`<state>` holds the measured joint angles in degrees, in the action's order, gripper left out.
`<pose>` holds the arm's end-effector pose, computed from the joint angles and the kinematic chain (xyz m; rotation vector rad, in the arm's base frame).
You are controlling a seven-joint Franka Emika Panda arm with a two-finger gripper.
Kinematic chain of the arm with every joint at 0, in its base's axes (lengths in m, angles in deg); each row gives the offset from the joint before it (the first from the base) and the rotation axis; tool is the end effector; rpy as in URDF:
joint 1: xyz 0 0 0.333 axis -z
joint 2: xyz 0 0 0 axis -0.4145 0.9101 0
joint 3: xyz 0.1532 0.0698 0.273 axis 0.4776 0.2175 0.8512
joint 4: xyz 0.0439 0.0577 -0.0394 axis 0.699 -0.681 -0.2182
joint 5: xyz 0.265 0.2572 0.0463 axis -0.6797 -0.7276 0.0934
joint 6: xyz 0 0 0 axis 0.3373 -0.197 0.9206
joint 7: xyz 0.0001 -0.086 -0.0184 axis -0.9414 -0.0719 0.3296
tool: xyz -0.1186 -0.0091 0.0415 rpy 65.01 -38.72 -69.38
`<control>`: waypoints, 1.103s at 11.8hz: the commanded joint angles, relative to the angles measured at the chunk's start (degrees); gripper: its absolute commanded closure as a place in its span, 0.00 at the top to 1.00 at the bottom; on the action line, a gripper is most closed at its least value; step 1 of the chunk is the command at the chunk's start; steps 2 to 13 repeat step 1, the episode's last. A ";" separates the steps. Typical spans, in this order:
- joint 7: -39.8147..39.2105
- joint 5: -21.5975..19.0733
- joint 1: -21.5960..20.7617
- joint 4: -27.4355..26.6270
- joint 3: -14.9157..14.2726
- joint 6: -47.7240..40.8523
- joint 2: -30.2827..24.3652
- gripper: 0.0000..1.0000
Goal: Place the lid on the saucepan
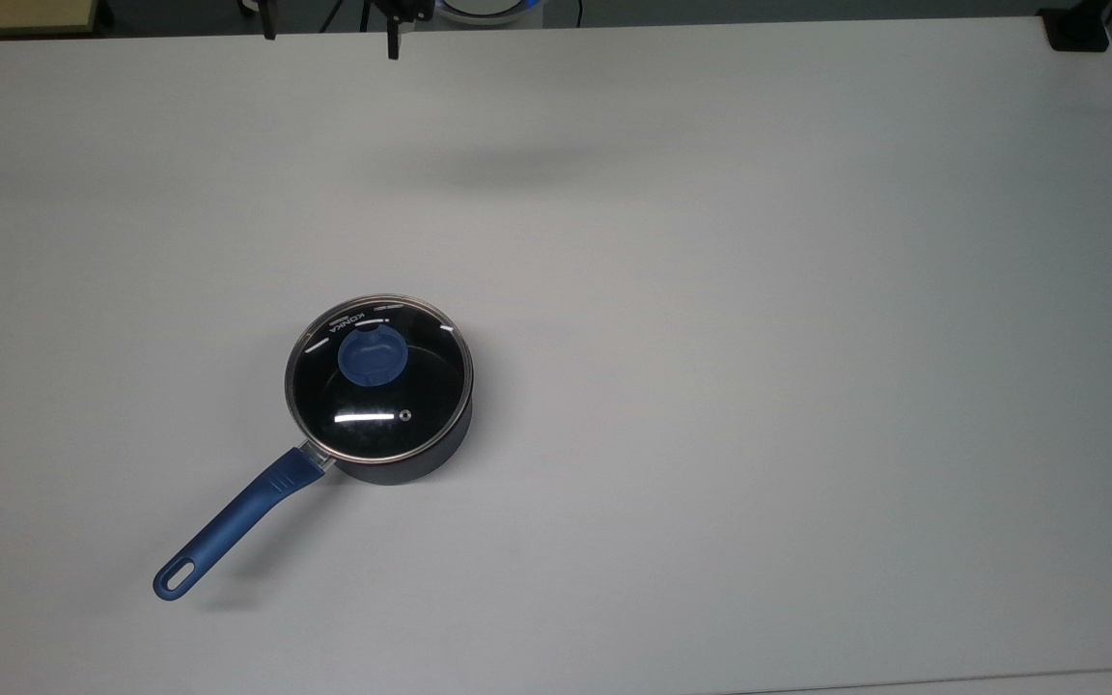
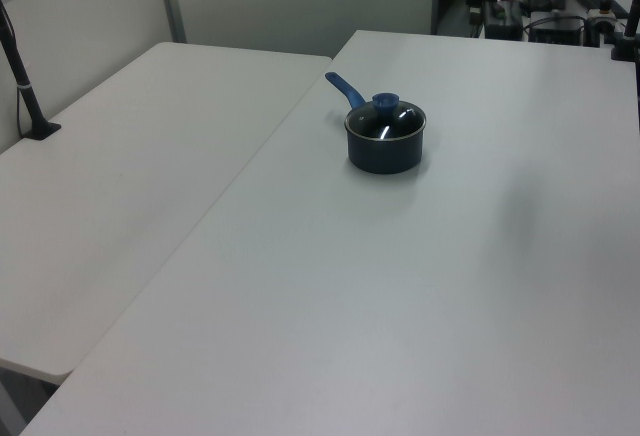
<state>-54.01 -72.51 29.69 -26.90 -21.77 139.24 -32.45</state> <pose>0.5379 -0.0382 0.6028 3.0031 -0.0575 0.0806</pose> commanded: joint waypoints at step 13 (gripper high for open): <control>-2.33 -1.25 -0.20 -2.34 -0.95 1.67 -2.20 1.00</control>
